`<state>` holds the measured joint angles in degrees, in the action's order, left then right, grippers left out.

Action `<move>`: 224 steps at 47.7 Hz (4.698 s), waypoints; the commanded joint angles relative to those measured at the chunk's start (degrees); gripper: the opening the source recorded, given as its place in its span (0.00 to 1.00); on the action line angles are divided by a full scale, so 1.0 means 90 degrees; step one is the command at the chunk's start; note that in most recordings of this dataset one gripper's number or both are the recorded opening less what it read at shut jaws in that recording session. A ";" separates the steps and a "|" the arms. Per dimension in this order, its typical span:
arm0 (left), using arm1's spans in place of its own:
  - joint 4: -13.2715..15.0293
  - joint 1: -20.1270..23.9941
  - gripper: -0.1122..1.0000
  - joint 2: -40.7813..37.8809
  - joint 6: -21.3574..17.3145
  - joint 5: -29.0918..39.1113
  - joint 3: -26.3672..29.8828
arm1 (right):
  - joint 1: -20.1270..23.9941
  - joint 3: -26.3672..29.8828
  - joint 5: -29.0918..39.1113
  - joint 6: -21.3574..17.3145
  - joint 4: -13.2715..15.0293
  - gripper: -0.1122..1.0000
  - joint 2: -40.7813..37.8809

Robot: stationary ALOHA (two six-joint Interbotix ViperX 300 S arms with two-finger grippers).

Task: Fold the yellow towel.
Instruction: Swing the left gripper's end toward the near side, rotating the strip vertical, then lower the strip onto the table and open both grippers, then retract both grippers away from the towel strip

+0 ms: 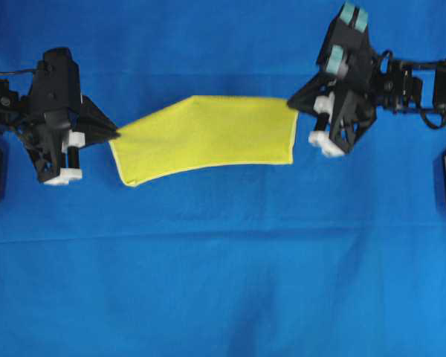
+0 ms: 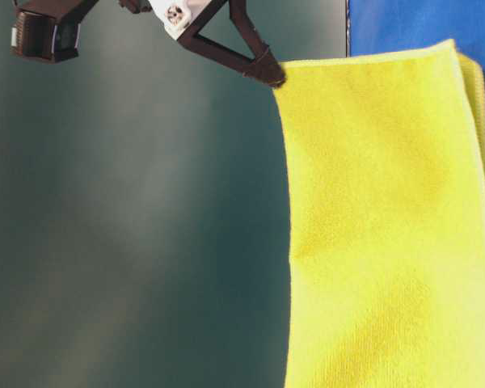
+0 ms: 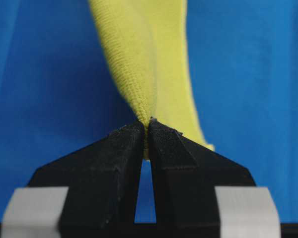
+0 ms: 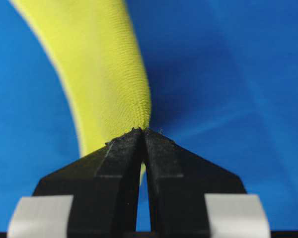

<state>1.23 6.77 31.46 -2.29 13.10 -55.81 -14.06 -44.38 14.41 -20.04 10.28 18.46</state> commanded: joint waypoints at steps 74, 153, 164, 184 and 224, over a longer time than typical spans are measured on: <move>0.0010 -0.2031 0.14 -0.4922 -0.1260 -0.1963 0.4834 | -0.2041 0.0361 -0.0762 0.0078 0.1143 0.12 -0.0322; 0.0010 -0.2031 0.39 -0.4404 -0.0576 -0.3008 0.2383 | -0.1357 0.1611 -0.1387 0.0039 0.1123 0.22 -0.2666; 0.0010 -0.1973 0.78 -0.4258 -0.0605 -0.2695 0.2314 | -0.1406 0.1602 -0.1387 0.0078 0.1143 0.68 -0.2646; 0.0010 -0.1982 0.80 -0.2969 -0.0205 -0.0957 0.2090 | -0.1270 0.1270 -0.1006 0.0059 0.1143 0.64 -0.1660; 0.0010 -0.0732 0.75 0.1484 -0.0088 -0.1982 -0.0820 | -0.0654 -0.1895 -0.2061 -0.0049 0.0508 0.64 0.1953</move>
<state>1.41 -1.76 41.66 -3.60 -3.16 -61.52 -20.30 -60.21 -2.11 -20.39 16.00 34.72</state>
